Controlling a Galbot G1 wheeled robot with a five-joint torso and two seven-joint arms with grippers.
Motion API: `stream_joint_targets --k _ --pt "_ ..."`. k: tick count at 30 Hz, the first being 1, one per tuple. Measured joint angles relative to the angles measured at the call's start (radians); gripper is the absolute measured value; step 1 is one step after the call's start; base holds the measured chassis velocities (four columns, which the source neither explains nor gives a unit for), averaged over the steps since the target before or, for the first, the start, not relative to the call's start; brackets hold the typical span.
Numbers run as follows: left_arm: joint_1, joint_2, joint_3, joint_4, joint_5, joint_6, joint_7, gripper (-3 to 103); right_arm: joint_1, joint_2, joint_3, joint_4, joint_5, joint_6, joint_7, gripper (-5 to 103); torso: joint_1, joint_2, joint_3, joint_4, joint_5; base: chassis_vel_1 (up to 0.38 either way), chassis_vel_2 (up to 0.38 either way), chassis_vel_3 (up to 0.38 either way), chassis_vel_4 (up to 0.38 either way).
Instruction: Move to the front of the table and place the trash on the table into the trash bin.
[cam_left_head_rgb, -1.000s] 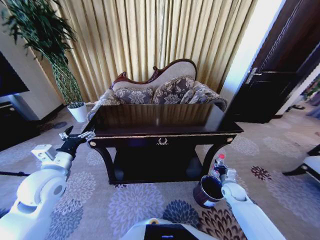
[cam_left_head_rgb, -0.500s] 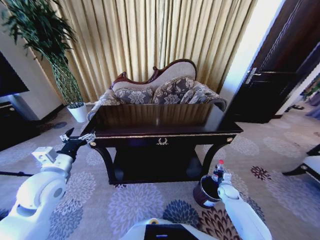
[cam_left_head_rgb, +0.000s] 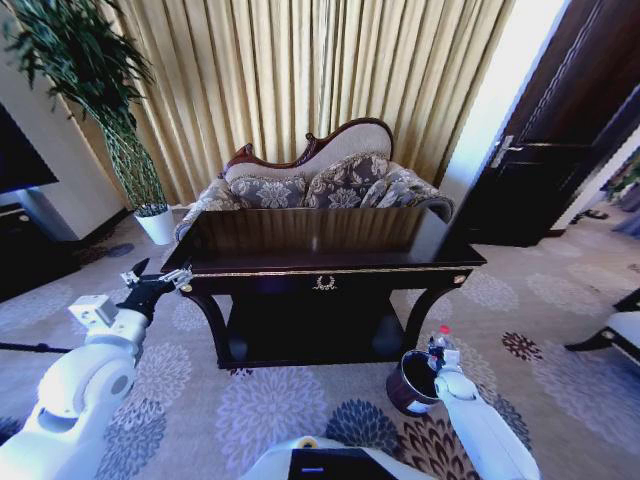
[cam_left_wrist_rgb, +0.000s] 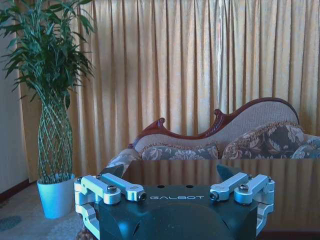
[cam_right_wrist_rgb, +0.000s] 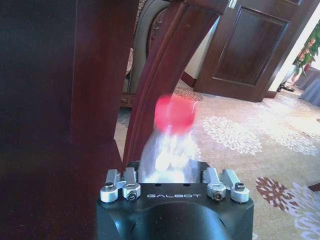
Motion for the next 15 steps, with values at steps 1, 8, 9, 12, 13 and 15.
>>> stream_joint_targets --k 1,8,9,12,13,15 --pt "0.0 0.0 0.0 0.0 0.0 0.0 0.0 100 0.0 0.0 0.0 0.0 0.0 0.0 0.0 57 0.0 0.0 0.0 0.0 0.0 0.0 0.0 0.0 0.0" --pt "-0.009 0.013 0.0 0.002 -0.004 -0.003 0.001 100 -0.001 0.0 0.0 0.012 -0.004 -0.001 0.001 85 0.0 0.0 0.0 0.0 0.0 0.0 0.0 0.0 0.0" --pt "-0.009 0.013 0.0 0.002 -0.004 -0.003 0.001 100 -0.001 0.0 0.0 0.012 -0.004 -0.001 0.001 85 0.0 0.0 0.0 0.0 0.0 0.0 0.0 0.0 0.0" --pt "-0.011 0.015 0.0 0.005 -0.004 -0.005 0.004 100 -0.006 -0.003 0.002 0.023 -0.003 -0.001 0.001 95 0.0 0.0 0.0 0.0001 0.0 0.0 0.0 0.0 0.0" --pt "-0.012 0.016 0.0 0.006 -0.004 -0.006 0.007 100 -0.009 -0.005 0.003 0.026 -0.002 -0.002 0.001 99 0.0 0.0 0.0 0.0 -0.0002 0.0 0.0 0.0 0.0" --pt "-0.012 0.016 0.0 0.006 -0.004 -0.006 0.009 100 -0.011 -0.005 0.003 0.028 -0.002 -0.002 0.001 100 0.0 0.0 0.0 0.0 -0.0001 0.0 0.0 0.0 0.0"
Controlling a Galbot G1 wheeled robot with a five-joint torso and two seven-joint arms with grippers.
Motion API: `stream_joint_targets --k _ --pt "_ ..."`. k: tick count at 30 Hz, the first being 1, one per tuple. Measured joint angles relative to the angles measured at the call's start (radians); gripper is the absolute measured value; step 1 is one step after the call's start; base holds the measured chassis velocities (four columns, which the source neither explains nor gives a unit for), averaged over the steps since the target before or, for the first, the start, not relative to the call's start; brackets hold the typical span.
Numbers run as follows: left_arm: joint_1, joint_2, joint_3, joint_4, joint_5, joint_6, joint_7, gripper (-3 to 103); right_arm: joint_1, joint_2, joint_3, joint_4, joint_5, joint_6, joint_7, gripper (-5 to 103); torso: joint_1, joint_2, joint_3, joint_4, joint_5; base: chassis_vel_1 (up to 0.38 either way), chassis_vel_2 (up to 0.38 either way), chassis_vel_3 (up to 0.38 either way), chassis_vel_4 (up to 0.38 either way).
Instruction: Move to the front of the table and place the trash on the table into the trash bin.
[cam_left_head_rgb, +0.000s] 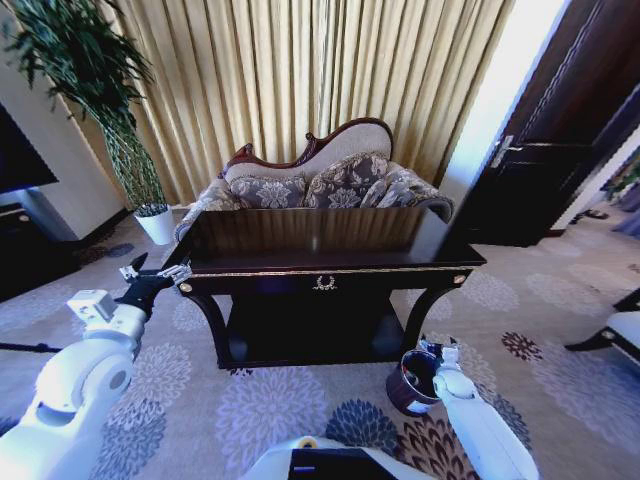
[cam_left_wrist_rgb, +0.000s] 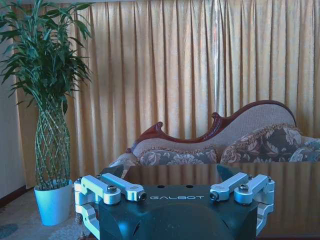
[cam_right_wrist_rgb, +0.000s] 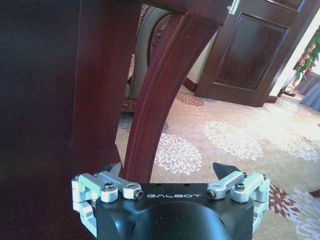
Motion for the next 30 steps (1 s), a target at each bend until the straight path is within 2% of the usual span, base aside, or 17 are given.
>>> stream_joint_targets --k 23,30 --pt "0.002 -0.007 -0.002 0.011 -0.001 -0.003 0.012 100 -0.016 -0.009 0.006 0.03 0.022 -0.037 0.0 100 0.0 0.0 0.0 0.0 0.0001 0.0 0.0 0.0 0.0" --pt "-0.002 -0.01 0.0 0.014 -0.002 -0.003 0.014 100 -0.034 -0.023 0.004 0.081 0.057 -0.082 0.0 100 0.0 0.0 0.0 0.0 0.0001 0.0 0.0 0.0 0.0"
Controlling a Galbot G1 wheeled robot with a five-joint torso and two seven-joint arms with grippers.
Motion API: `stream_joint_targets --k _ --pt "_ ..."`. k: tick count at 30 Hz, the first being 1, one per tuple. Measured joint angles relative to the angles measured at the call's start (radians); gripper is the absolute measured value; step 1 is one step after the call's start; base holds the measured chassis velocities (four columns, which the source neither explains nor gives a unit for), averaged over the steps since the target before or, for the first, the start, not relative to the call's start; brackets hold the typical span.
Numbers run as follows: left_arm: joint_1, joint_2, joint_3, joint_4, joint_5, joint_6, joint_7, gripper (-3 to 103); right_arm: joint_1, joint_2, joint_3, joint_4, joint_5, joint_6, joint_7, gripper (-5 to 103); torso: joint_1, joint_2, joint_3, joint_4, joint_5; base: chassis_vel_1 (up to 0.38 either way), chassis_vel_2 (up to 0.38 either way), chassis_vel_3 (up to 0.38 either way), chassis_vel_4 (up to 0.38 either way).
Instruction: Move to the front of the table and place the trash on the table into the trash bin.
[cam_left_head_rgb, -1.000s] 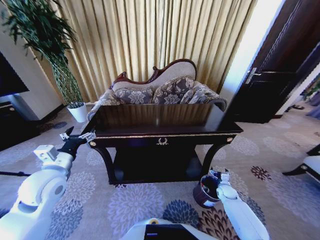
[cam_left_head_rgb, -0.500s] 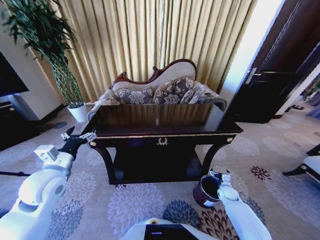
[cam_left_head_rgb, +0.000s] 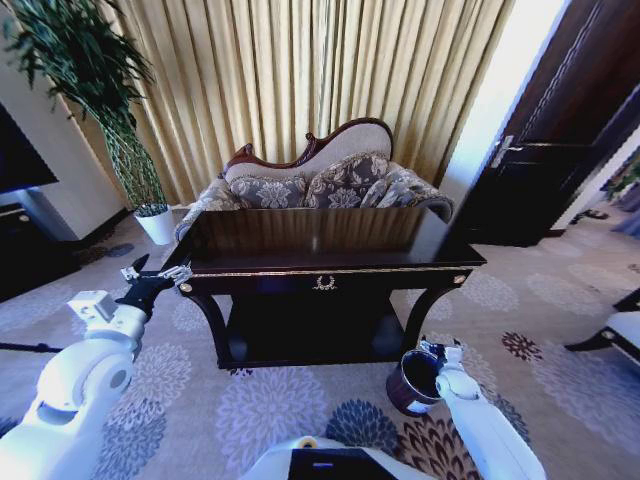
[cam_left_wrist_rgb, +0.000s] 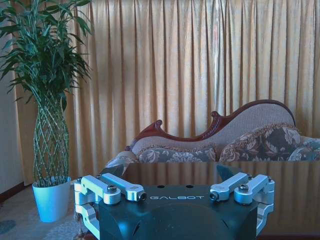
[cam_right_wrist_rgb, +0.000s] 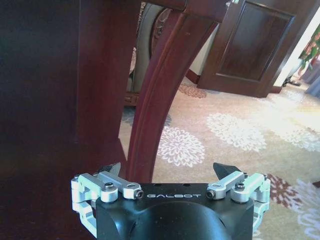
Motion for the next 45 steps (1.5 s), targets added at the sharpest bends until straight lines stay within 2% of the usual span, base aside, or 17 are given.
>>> stream_joint_targets --k 5,8,9,17,18,21,23,26,35,45 --pt "-0.004 0.001 -0.001 0.004 0.0 -0.006 0.001 100 -0.045 -0.009 0.022 0.134 0.08 -0.038 0.0 100 0.0 0.0 0.0 -0.0001 0.0001 0.0 0.0 0.0 0.0" --pt "-0.004 -0.006 -0.005 0.007 0.0 -0.011 0.002 100 -0.101 -0.023 0.052 0.324 0.147 -0.11 0.002 100 0.0 0.0 0.0 0.0002 -0.0003 0.0 0.0 0.0 0.0" --pt "-0.004 -0.006 -0.005 0.007 0.0 -0.011 0.002 100 -0.101 -0.023 0.052 0.324 0.147 -0.11 0.002 100 0.0 0.0 0.0 0.0002 -0.0003 0.0 0.0 0.0 0.0" --pt "0.005 -0.031 -0.028 0.021 -0.001 -0.017 0.007 100 -0.217 -0.077 0.124 0.673 0.174 -0.12 0.015 100 0.0 0.0 0.0 -0.0002 -0.0001 0.0 0.0 0.0 0.0" --pt "0.005 -0.031 -0.028 0.021 -0.001 -0.017 0.007 100 -0.217 -0.077 0.124 0.673 0.174 -0.12 0.015 100 0.0 0.0 0.0 -0.0002 -0.0001 0.0 0.0 0.0 0.0" --pt "0.005 -0.042 -0.033 0.022 -0.001 -0.02 0.008 100 -0.234 -0.119 0.14 0.851 0.261 -0.157 0.044 100 0.0 0.0 0.0 0.0002 -0.0004 0.0 0.0 0.0 0.0" --pt "0.005 -0.046 -0.033 0.022 -0.001 -0.02 0.009 100 -0.237 -0.131 0.14 0.897 0.291 -0.174 0.059 100 0.0 0.0 0.0 0.0002 -0.0005 0.0 0.0 0.0 0.0" --pt "0.014 -0.053 -0.046 0.018 -0.001 -0.014 0.041 100 -0.244 -0.164 0.139 1.014 0.366 -0.213 0.103 100 0.0 0.0 0.0 0.0001 -0.0002 0.0 0.0 0.0 0.0" --pt "0.016 -0.037 -0.048 0.005 0.0 -0.012 0.052 100 -0.286 -0.205 0.156 1.157 0.412 -0.245 0.116 100 0.0 0.0 0.0 -0.0001 0.0 0.0 0.0 0.0 0.0" --pt "0.01 -0.029 -0.039 -0.002 -0.001 -0.008 0.052 100 -0.289 -0.197 0.149 1.163 0.406 -0.258 0.116 100 0.0 0.0 0.0 0.0 0.0 0.0 0.0 0.0 0.0"
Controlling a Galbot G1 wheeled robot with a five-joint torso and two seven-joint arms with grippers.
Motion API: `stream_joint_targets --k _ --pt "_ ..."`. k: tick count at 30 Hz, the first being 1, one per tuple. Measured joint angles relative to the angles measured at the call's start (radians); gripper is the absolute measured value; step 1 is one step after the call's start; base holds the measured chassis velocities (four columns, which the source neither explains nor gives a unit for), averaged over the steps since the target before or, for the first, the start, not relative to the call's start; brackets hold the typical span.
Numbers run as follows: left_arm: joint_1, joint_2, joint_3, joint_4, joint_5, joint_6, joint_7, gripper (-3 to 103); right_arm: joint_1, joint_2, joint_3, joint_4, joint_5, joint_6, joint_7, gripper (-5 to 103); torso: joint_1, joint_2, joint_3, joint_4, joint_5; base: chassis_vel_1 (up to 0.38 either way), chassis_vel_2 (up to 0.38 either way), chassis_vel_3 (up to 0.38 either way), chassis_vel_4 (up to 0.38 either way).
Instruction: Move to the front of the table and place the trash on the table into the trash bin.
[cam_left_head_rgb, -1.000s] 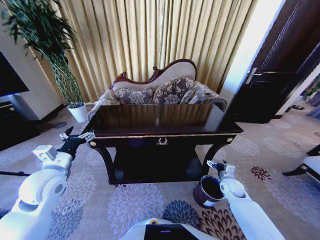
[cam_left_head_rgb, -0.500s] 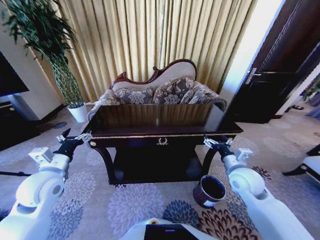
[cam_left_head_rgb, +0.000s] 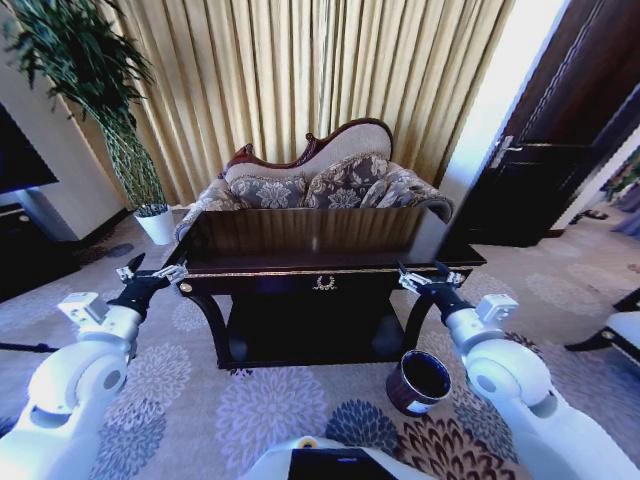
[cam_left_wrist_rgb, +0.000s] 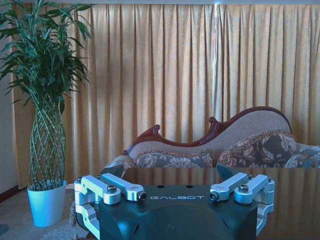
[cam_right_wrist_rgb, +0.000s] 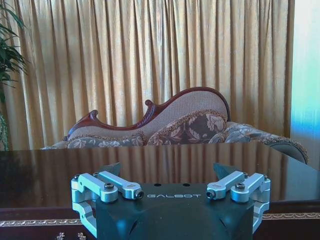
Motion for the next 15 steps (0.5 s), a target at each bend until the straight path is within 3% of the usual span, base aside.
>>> stream_joint_targets --k 15 --pt "0.014 -0.003 0.0 -0.034 -0.003 0.021 -0.004 100 0.029 0.002 -0.011 -0.06 -0.034 0.002 -0.002 100 0.0 0.0 0.0 0.0001 0.0 0.005 -0.007 -0.004 0.002"
